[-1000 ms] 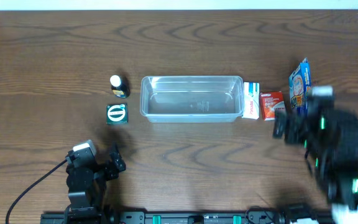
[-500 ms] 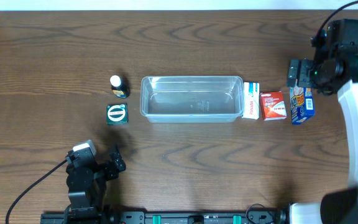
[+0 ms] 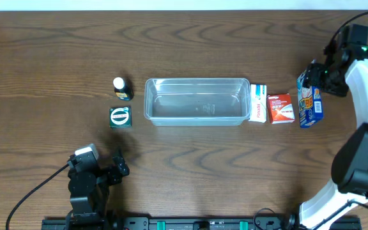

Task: Pack container
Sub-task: 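Reach the right gripper to the blue Kool Fever box and grasp it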

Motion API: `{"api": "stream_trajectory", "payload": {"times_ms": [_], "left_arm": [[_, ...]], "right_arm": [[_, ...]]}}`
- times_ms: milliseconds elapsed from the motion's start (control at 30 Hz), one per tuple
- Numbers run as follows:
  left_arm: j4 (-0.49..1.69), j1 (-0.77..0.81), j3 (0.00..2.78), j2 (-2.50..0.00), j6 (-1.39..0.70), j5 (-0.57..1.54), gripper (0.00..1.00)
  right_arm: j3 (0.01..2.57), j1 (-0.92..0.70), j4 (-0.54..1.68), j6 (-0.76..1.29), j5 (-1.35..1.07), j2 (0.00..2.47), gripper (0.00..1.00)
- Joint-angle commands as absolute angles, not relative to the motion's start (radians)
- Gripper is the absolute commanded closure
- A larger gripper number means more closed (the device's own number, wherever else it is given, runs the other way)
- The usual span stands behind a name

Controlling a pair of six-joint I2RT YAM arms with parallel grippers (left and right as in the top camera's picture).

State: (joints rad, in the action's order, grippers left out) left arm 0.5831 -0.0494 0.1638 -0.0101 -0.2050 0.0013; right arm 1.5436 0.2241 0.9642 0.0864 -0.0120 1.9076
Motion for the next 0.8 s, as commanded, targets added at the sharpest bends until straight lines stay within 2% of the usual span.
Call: {"api": "stream_trajectory", "payload": {"times_ms": [0, 67, 167, 400, 500, 767], "left_arm": [[0.582, -0.044, 0.152, -0.005, -0.203, 0.008, 0.02], [0.582, -0.044, 0.152, -0.005, -0.203, 0.008, 0.02], [0.582, -0.044, 0.152, -0.005, -0.203, 0.008, 0.02], [0.582, -0.044, 0.152, -0.005, -0.203, 0.008, 0.02], [0.582, -0.044, 0.152, -0.005, -0.203, 0.008, 0.02], [0.582, -0.044, 0.152, -0.005, -0.203, 0.008, 0.02]], "right_arm": [[1.563, 0.218, 0.96, 0.092, -0.038, 1.94, 0.39], [1.563, 0.219, 0.953, 0.092, -0.032, 1.946, 0.52], [1.563, 0.219, 0.939, 0.093, -0.03, 1.941, 0.56], [1.563, 0.216, 0.955, 0.092, -0.022, 1.941, 0.86], [1.565, 0.216, 0.968, 0.093, -0.008, 1.938, 0.94], [1.631, 0.196, 1.061, 0.094, -0.009, 1.822, 0.97]]}}
